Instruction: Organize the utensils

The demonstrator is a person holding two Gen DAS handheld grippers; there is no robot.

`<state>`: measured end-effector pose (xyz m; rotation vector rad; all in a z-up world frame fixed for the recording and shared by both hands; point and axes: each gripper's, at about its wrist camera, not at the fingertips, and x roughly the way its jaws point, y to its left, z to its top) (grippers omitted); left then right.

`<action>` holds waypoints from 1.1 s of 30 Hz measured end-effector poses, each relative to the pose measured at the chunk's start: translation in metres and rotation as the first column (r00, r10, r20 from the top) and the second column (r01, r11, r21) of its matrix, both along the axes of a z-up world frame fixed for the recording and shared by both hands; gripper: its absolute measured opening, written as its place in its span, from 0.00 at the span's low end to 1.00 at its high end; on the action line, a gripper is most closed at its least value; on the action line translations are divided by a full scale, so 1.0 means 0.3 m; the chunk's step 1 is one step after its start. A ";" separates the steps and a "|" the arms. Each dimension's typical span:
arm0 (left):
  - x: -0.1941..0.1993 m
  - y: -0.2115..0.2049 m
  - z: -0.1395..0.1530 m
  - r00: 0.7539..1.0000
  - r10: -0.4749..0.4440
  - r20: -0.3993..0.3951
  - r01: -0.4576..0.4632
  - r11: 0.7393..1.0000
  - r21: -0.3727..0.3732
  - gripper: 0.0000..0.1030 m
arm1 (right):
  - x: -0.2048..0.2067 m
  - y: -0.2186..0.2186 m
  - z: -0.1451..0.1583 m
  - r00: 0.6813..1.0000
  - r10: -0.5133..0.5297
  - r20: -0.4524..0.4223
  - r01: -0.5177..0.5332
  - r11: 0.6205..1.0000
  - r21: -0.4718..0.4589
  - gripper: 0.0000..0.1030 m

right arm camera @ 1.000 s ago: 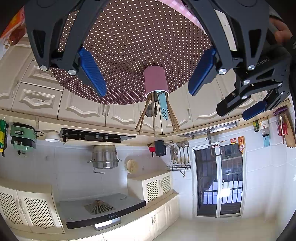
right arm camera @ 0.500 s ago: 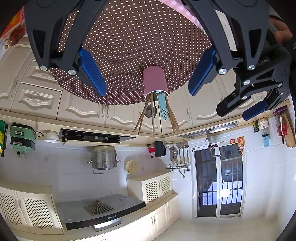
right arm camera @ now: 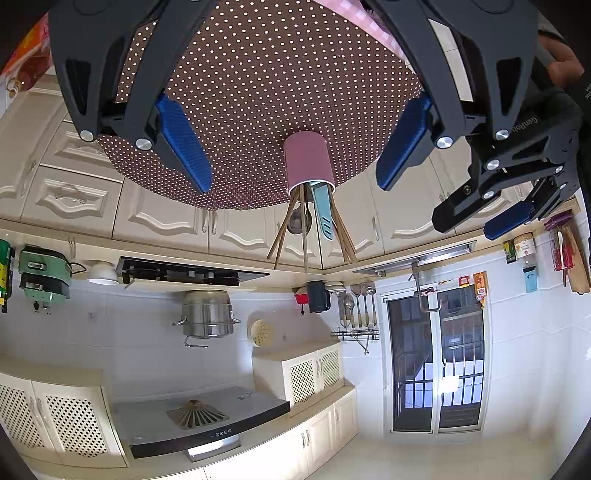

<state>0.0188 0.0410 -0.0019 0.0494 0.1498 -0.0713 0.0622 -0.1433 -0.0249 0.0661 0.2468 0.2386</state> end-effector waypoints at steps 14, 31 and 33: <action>0.005 -0.007 0.001 1.000 0.004 -0.014 -0.004 1.000 0.001 0.86 | -0.004 0.012 -0.016 1.000 0.001 -0.007 -0.001 1.000 0.001 0.86; 0.009 -0.012 0.001 1.000 0.005 -0.017 -0.005 1.000 0.002 0.86 | -0.002 0.011 -0.014 1.000 0.001 -0.011 -0.001 1.000 0.004 0.86; 0.010 -0.014 0.001 1.000 0.005 -0.017 -0.005 1.000 0.002 0.86 | -0.005 0.014 -0.017 1.000 0.002 -0.013 -0.002 1.000 0.005 0.86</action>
